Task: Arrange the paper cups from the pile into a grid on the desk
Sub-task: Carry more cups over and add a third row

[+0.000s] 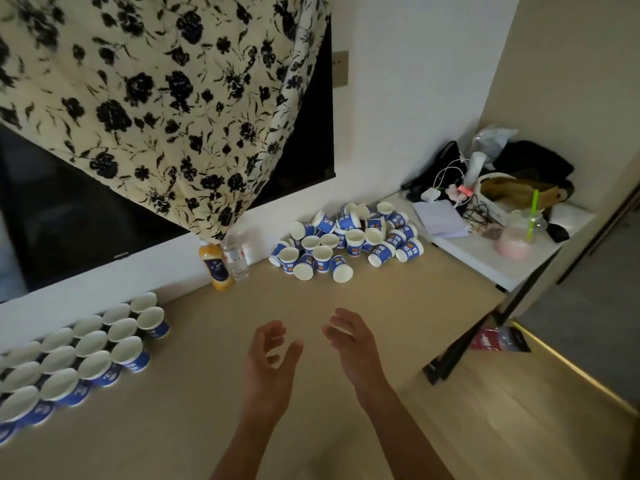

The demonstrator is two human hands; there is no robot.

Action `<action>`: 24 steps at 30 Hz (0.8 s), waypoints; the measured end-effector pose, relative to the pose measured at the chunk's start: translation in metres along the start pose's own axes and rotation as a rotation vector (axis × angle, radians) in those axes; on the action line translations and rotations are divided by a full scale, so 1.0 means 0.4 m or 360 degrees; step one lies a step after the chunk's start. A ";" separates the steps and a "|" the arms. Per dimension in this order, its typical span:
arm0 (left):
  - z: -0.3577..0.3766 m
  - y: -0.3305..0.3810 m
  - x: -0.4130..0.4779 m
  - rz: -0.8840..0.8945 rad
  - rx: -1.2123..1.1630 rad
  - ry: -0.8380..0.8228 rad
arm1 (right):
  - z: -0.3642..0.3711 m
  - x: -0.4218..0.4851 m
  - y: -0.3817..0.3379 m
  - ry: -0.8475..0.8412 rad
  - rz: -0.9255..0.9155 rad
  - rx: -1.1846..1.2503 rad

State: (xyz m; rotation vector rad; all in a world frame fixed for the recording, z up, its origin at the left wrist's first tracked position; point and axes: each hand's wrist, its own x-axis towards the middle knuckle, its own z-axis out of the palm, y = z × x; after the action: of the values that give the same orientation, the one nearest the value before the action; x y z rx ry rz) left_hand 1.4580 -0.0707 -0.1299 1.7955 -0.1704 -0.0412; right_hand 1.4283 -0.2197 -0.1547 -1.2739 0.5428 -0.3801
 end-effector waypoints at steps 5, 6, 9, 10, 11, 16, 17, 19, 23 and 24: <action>0.116 -0.005 0.037 -0.0035 0.0066 -0.0056 | -0.083 0.060 0.021 0.0006 0.0024 -0.0092; 0.139 -0.011 0.049 -0.0046 0.0071 -0.0061 | -0.099 0.076 0.027 0.0001 0.0039 -0.0131; 0.226 -0.022 0.107 -0.0088 0.0051 -0.0087 | -0.153 0.142 0.034 -0.0016 0.0068 -0.0276; 0.260 -0.026 0.132 -0.0102 0.0028 -0.0097 | -0.174 0.172 0.034 -0.0022 0.0074 -0.0330; 0.289 -0.026 0.153 -0.0120 0.0008 -0.0101 | -0.193 0.196 0.033 -0.0032 0.0086 -0.0379; 0.427 -0.016 0.256 -0.0217 -0.0051 -0.0132 | -0.288 0.327 0.022 -0.0006 0.0153 -0.0536; 0.443 -0.012 0.271 -0.0224 -0.0054 -0.0135 | -0.301 0.347 0.021 0.0007 0.0153 -0.0556; 0.468 -0.015 0.299 -0.0266 -0.0048 -0.0095 | -0.314 0.394 0.029 -0.0021 0.0191 -0.0614; 0.496 -0.029 0.326 -0.0336 -0.0016 0.0022 | -0.321 0.516 0.061 -0.0115 0.0200 -0.0762; 0.504 -0.030 0.333 -0.0355 -0.0009 0.0055 | -0.318 0.555 0.072 -0.0165 0.0188 -0.0808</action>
State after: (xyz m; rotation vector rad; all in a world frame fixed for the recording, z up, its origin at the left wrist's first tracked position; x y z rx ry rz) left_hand 1.5666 -0.2811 -0.1795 1.8014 0.0550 -0.1692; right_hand 1.5350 -0.4357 -0.2455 -1.7283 0.6462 -0.0739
